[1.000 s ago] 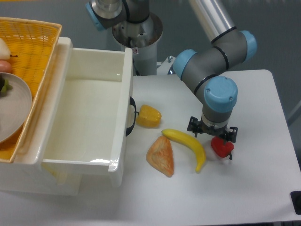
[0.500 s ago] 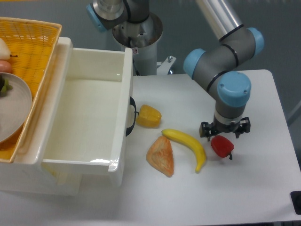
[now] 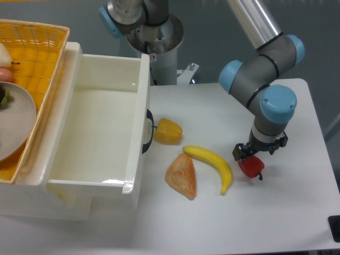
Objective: Pick up the red pepper
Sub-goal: 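Lower the gripper over the red bell pepper and align the fingers, then close the gripper fingers around the red bell pepper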
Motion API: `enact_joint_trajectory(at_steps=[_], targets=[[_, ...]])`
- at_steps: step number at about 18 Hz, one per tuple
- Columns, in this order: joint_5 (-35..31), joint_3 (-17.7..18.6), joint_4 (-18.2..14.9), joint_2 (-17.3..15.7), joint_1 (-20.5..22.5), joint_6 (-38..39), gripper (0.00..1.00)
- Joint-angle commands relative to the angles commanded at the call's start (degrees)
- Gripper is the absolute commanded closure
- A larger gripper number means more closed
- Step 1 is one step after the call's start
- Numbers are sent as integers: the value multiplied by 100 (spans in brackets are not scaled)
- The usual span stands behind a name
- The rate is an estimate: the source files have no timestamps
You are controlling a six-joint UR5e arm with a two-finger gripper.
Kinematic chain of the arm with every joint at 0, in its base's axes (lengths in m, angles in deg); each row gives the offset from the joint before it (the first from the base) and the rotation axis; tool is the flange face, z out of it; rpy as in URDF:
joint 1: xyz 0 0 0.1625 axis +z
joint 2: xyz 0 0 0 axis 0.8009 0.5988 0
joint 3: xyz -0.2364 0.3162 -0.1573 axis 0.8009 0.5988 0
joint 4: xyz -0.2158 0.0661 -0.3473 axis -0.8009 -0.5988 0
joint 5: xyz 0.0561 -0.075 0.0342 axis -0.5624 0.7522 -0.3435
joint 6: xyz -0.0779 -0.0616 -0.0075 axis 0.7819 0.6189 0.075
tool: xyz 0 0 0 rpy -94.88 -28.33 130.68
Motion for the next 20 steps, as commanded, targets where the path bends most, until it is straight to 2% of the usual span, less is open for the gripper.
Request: enact_joint_trajectory(at_steps=[8,20], targets=[[79,-61,132,255,-9,-9,0],[79,-158,141,360,0,-26,0]])
